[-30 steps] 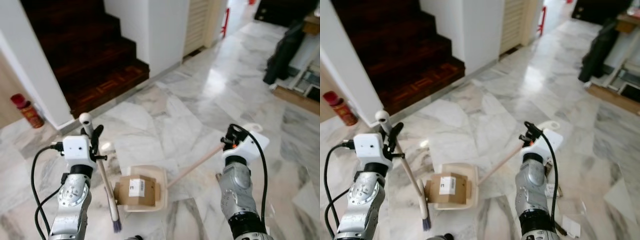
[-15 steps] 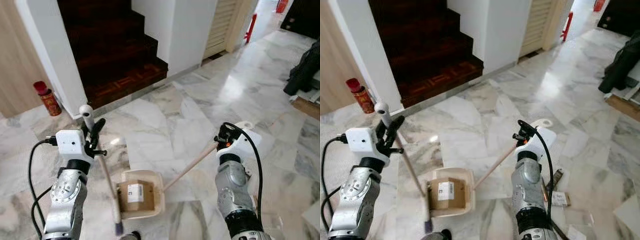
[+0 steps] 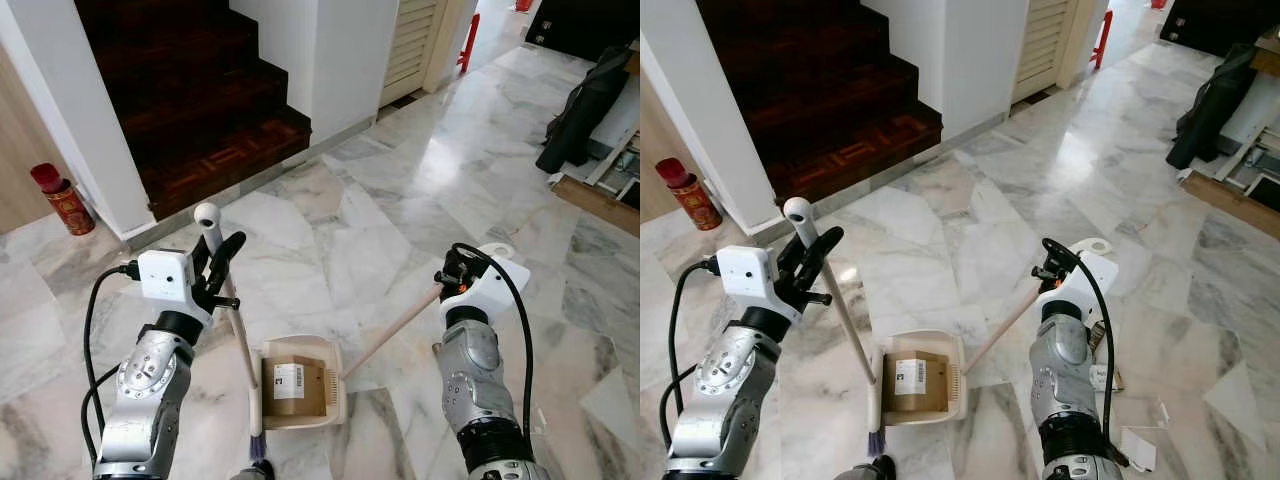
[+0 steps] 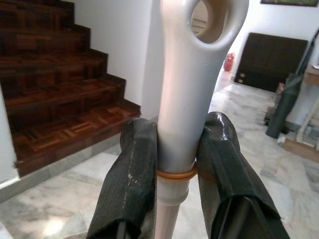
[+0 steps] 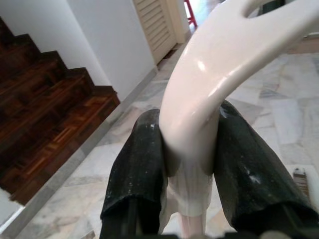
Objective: Sweep floor
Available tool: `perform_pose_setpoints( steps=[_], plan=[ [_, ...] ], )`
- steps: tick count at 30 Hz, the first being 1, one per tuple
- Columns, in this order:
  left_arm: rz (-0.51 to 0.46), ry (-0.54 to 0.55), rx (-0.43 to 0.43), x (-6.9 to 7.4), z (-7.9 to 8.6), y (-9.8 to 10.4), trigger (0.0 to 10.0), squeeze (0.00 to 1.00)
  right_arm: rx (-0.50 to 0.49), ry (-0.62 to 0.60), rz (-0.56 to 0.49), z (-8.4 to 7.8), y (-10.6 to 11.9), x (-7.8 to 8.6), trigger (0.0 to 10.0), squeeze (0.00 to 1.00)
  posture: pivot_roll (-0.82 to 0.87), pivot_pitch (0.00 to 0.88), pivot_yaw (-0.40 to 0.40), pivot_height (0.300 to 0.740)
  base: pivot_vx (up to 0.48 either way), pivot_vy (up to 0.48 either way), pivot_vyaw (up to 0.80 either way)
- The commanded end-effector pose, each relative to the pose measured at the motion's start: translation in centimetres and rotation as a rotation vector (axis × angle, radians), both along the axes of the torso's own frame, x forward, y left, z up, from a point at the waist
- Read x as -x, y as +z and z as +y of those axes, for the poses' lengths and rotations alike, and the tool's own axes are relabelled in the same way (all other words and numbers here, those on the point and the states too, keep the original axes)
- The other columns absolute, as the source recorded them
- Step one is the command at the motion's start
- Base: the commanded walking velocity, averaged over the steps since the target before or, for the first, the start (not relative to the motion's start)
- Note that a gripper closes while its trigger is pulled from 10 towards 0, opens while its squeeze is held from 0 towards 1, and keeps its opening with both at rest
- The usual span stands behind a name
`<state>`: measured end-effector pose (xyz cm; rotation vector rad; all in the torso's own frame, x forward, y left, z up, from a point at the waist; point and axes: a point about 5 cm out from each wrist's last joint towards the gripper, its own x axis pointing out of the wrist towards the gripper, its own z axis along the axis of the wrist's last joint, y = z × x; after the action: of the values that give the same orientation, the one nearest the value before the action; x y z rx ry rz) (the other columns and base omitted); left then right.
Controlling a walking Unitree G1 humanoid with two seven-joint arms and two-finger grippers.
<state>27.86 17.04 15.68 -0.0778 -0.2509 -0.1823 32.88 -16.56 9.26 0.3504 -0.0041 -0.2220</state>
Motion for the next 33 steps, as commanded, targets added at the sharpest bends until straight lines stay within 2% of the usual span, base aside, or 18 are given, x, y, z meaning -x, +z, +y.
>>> perform_pose_setpoints(
  steps=[1,5,21,33],
  plan=[
    [-0.015,-0.025,0.055,0.16,-0.68,0.59,10.0,0.00,-0.034,0.022,-0.064,0.57,1.43,-0.40,10.0,0.00,0.15,0.072,-0.064,0.740,0.000,0.000,0.00],
    [0.004,-0.021,0.072,0.11,-0.99,0.38,10.0,0.00,-0.028,0.027,-0.063,0.64,1.44,-0.42,10.0,0.00,0.16,0.067,-0.063,0.740,0.000,0.000,0.00],
    [0.019,-0.011,0.072,0.05,-0.97,0.28,10.0,0.00,-0.011,0.034,-0.076,0.74,1.65,-0.46,10.0,0.00,0.16,0.056,-0.059,0.740,0.000,0.367,0.00],
    [0.017,-0.007,0.074,0.05,-1.01,0.37,10.0,0.00,-0.015,0.047,-0.077,1.01,1.64,-0.48,10.0,0.00,0.17,0.059,-0.062,0.740,0.000,0.347,0.73]
  ],
)
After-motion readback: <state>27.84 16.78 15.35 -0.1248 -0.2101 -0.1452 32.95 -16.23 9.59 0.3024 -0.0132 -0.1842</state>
